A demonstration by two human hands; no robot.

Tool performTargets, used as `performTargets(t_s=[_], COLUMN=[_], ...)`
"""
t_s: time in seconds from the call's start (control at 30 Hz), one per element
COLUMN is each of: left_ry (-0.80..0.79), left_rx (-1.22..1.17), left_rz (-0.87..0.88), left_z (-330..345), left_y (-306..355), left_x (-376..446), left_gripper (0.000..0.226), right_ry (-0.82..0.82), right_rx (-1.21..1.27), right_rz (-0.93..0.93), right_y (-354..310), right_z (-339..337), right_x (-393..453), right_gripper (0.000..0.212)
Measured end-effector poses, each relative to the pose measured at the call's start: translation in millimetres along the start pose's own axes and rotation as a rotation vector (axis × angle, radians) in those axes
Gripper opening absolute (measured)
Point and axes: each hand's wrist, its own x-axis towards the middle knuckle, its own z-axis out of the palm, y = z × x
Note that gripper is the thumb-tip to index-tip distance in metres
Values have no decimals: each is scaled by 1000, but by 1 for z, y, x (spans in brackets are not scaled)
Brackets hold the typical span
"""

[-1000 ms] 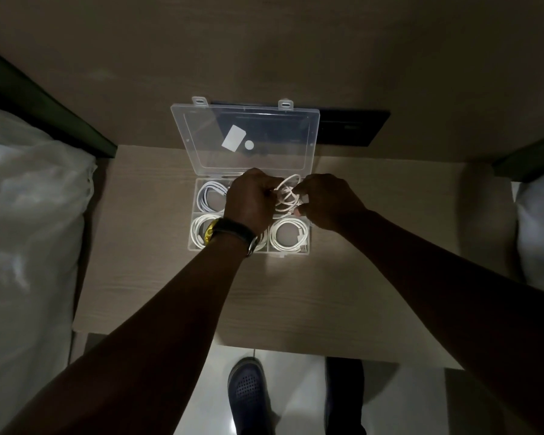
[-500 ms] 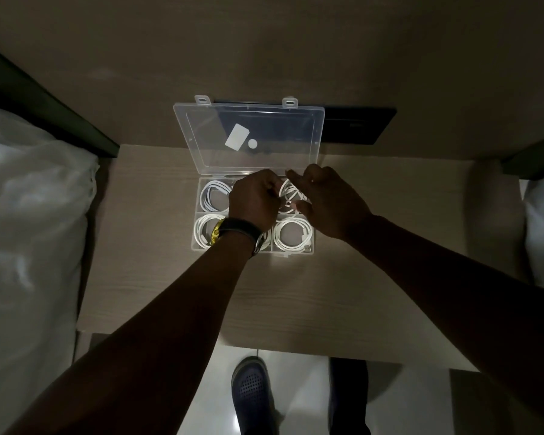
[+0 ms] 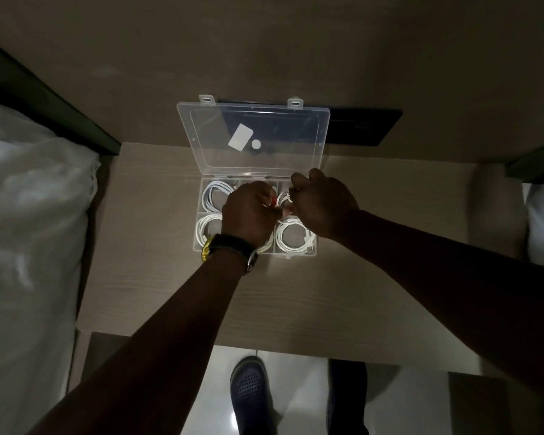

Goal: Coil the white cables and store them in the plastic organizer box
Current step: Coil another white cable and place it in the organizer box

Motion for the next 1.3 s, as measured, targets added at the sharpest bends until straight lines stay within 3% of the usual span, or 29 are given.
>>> performTargets(t_s=[0.17,0.3,0.37,0.53,0.67,0.83,1.1,1.3], left_ry=[-231,-40,28,-34,-84,-1,-5,116], left_rx=[122,147,92,14,107,168,357,187], left_rz=[-54,153,199,249,303,324,312,226], left_z=[-9,-1,1,-2,3,11,18,22], left_y=[1,0,0,8,5,3,1,9], left_x=[1,-12,-12,-4,-3,4,12,12], left_gripper=[57,23,16,20,20,32,28,30], right_ry=[55,83,93,120,119,159,167,181], right_rx=[21,52,68,152,163,209,156,174], right_rz=[66,102,111,150,168,204,170,132], right_y=[-4,-7,-7,-7,-9,-9,-6,-3], right_z=[5,5,6,5,6,11,15,16], right_x=[1,1,1,5,6,4,0,-2], right_gripper=[24,23,22,25,19,16,14,16])
